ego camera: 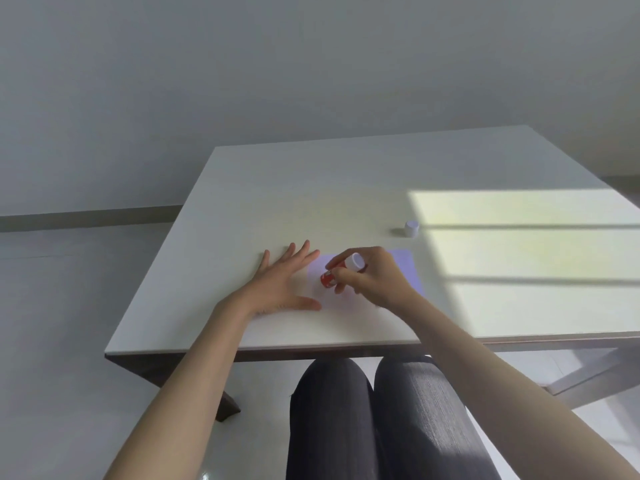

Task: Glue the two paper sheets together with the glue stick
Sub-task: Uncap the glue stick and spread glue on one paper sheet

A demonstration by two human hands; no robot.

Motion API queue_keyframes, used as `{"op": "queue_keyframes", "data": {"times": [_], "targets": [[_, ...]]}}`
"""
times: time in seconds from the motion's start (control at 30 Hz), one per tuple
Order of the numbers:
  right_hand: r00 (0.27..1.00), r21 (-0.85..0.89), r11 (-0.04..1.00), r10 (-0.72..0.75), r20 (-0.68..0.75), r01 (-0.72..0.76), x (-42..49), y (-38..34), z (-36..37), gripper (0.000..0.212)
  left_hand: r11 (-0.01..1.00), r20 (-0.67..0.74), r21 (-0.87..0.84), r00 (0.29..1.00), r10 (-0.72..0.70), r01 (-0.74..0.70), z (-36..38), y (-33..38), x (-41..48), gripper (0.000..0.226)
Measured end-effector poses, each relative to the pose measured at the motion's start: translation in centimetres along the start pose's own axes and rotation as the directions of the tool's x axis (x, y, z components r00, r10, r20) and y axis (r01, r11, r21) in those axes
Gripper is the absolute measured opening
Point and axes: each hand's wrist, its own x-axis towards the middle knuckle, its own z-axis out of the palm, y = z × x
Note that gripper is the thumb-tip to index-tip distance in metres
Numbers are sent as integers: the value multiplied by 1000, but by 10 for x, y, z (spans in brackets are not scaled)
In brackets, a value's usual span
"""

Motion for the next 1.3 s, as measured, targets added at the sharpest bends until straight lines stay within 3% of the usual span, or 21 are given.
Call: {"op": "queue_keyframes", "data": {"times": [0.2,0.37,0.5,0.6,0.67,0.77,0.87,0.97,1.03,1.13,1.2,1.3], "targets": [[981,6,999,45,-188,-44,13,8,-25,7,999,10,-42,1000,12,-12,-2,2,-4,101],[981,-31,999,29,-193,-35,8,4,-31,10,999,19,-49,1000,6,-6,-2,3,-4,102],[958,199,980,34,-285,24,-5,-7,-32,12,999,9,-41,1000,-12,12,-1,0,-2,104],[932,437,898,124,-342,41,-16,-14,-33,14,998,2,-61,1000,-16,16,0,-2,-1,103],[934,644,765,216,-284,19,-23,-18,-33,11,997,-5,-83,1000,-12,11,0,-1,-2,101],[906,918,390,411,-100,-75,-29,-21,-31,8,983,-16,-185,1000,-10,7,-2,0,-3,97],[872,991,85,488,48,-102,-34,-24,-25,6,933,-109,-359,993,-37,-5,-5,5,-9,88],[873,990,-39,469,135,-133,-35,-28,-11,6,815,-262,-559,965,4,-156,-3,30,-14,62],[870,980,-4,459,179,-200,-32,-32,1,8,712,-336,-658,942,16,-247,1,54,-14,41],[887,933,219,431,169,-284,-27,-37,14,15,632,-485,-703,870,-90,-327,-2,74,-7,11],[908,827,471,406,104,-306,-29,-38,16,23,667,-554,-668,820,-147,-332,-16,73,-1,4],[940,617,731,339,40,-290,-40,-38,25,29,878,-655,-429,743,-141,-212,-45,62,14,9]]}}
